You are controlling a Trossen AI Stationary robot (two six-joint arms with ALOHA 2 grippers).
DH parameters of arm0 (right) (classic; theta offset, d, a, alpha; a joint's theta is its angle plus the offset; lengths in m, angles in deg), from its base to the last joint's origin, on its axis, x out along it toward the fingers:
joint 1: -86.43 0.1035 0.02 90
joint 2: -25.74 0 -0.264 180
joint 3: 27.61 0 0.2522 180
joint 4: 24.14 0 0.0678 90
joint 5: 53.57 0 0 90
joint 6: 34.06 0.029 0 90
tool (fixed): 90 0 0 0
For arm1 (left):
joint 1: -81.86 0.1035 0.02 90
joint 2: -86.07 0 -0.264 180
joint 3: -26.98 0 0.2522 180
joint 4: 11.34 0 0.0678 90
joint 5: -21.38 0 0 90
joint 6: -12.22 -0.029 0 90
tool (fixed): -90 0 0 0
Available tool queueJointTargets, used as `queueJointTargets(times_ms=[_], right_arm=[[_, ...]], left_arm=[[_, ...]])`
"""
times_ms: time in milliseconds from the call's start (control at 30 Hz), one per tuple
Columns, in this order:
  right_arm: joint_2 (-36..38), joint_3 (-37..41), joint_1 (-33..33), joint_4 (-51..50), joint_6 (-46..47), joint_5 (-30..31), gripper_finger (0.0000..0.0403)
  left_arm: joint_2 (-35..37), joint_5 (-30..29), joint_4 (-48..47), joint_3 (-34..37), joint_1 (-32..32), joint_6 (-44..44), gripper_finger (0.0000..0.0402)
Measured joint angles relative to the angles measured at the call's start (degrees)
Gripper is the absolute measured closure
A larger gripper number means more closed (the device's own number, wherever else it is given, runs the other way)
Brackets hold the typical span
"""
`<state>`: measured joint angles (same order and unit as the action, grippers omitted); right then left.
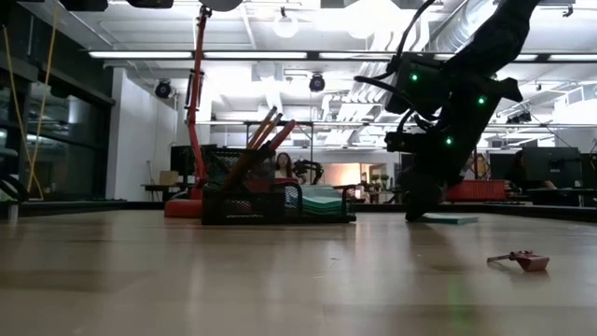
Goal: Pick and place office supplies into organizer
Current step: Put the blue sticky notes into the desk organizer
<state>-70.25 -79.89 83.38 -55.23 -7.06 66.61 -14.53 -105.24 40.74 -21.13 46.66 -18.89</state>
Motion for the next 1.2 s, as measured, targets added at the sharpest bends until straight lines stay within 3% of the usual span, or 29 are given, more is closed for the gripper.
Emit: queueJointTargets(times_ms=[167,367,433,633,967,1200], right_arm=[[0.10,0.04,-0.51,-0.50,1.97,-2.16,0.0248],[0.74,1.87,-1.69,2.77,2.58,-5.29,0.0369],[0.75,1.88,-1.16,2.82,2.44,-4.82,0.0389],[0.25,2.01,3.25,0.83,1.92,2.05,0.0400],[1.81,-1.54,5.38,-7.32,-0.48,1.14,0.0402],[6.46,-4.58,6.43,-6.06,-5.64,0.02,0.0401]], left_arm=[[0.00,0.00,-0.01,0.00,-0.04,0.09,0.0250],[0.00,0.00,-0.02,0.00,-0.04,0.11,0.0250],[0.00,0.00,-0.02,0.00,-0.04,0.11,0.0250],[0.00,0.00,-0.02,0.00,-0.04,0.11,0.0250],[-0.02,0.15,-0.40,0.00,-0.05,0.09,0.0250],[-0.02,0.11,0.03,0.00,-0.04,0.02,0.0250]])
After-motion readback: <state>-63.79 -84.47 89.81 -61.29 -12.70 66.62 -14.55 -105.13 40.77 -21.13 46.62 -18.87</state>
